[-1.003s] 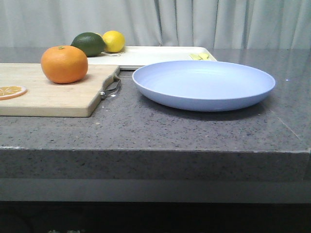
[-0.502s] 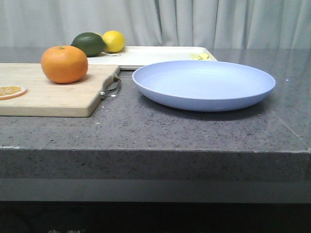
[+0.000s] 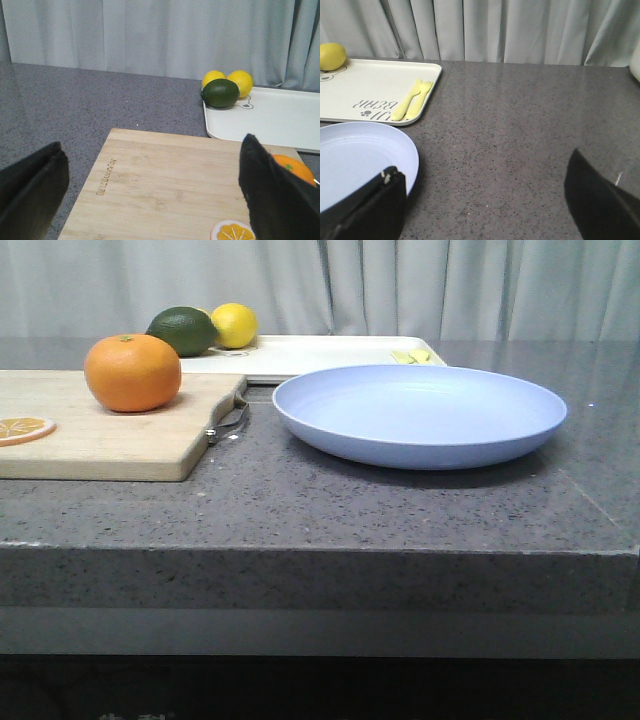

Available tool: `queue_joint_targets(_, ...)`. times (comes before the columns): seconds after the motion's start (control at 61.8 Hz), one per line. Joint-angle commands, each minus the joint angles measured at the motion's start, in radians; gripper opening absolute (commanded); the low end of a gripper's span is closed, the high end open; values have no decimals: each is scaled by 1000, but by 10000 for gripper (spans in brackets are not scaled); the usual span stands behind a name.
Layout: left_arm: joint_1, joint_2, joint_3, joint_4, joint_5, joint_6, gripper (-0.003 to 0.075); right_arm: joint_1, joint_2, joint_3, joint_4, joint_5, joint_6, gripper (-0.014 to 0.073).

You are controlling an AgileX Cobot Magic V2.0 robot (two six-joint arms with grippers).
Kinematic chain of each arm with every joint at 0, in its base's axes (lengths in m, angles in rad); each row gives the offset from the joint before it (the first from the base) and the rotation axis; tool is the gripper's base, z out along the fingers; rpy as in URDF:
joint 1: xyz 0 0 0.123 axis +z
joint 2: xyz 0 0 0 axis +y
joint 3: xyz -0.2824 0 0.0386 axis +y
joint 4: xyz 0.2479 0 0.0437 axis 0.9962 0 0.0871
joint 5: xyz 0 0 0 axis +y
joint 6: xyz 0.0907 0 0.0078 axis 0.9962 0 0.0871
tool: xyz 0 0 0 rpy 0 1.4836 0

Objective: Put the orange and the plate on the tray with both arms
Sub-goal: 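Lower the left gripper over the orange on the cutting board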

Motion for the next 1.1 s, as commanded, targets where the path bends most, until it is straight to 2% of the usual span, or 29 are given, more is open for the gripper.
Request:
queue_joint_targets(0.0, 1, 46, -37, -12, -151, -6, 672, -5, 6, -40, 2, -90, -5, 650)
queue_joint_targets(0.081, -6, 105, -56, -12, -172, -6, 672, -5, 6, -40, 2, -90, -5, 650)
queue_joint_targets(0.21, -77, 254, -179, -12, -84, -6, 672, -5, 6, -40, 2, -90, -5, 650)
queue_joint_targets(0.615, -335, 757, -782, -16, 508, -6, 672, -5, 6, -40, 2, -90, -5, 650)
queue_joint_targets(0.793, -365, 941, -998, -21, 706, 5, 672, -5, 6, -40, 2, -90, -5, 650)
queue_joint_targets(0.939, -365, 1051, -1110, -28, 780, 32, 672, -5, 6, -40, 2, -90, -5, 650)
queue_joint_targets(1.084, -365, 1126, -1161, -121, 830, 110, 672, -5, 6, -40, 2, -91, -5, 650)
